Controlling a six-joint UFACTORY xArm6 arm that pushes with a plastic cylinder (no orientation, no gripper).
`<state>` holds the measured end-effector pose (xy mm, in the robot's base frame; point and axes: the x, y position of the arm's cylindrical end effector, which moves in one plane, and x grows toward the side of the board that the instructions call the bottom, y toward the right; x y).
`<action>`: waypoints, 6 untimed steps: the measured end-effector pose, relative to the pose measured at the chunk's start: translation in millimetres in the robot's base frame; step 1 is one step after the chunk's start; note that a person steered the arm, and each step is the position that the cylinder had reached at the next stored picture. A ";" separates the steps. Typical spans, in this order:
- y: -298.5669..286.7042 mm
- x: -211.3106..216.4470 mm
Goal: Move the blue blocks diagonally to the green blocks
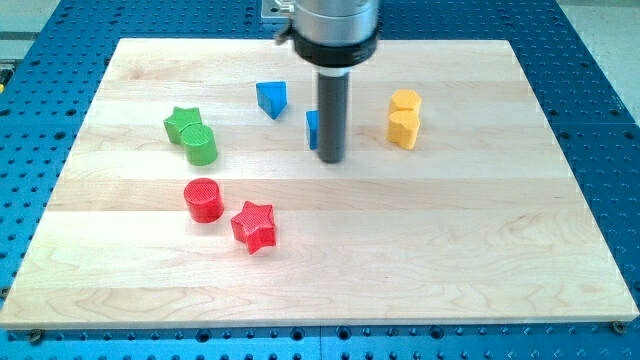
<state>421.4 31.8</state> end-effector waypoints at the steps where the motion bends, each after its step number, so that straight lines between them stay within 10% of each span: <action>1: -1.8 -32.0; 6: -64.5 -60.1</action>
